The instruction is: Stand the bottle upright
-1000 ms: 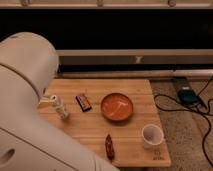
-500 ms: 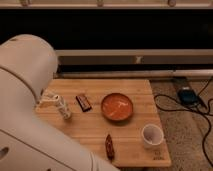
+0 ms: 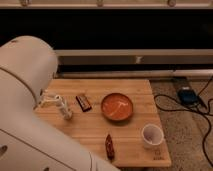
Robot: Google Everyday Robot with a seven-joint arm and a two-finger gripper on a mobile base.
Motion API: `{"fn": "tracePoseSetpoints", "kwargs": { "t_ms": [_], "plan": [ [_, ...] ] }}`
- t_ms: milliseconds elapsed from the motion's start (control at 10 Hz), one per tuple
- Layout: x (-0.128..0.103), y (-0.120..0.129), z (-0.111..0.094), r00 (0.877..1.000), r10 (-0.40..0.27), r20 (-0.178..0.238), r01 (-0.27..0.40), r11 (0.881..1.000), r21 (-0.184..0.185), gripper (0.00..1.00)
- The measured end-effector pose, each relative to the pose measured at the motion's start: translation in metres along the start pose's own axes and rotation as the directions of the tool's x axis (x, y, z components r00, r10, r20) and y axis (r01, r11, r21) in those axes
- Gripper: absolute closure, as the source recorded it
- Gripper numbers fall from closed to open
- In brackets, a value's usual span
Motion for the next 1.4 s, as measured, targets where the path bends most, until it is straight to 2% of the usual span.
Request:
{"fn": "tracePoseSetpoints", "kwargs": {
  "t_ms": [600,1100,1400],
  "plan": [
    [-0.0002,0.0023,0.0040,1.000,0.011,0.008,-0.011,1.000,0.005,0.20],
    [0.0008,0.0042,-0.0056,1.000,0.016,-0.011,-0.015,0.999,0.029,0.20],
    [0.0020,0.0045,-0.0043,1.000,0.017,-0.012,-0.017,1.000,0.027,0.20]
  ]
}}
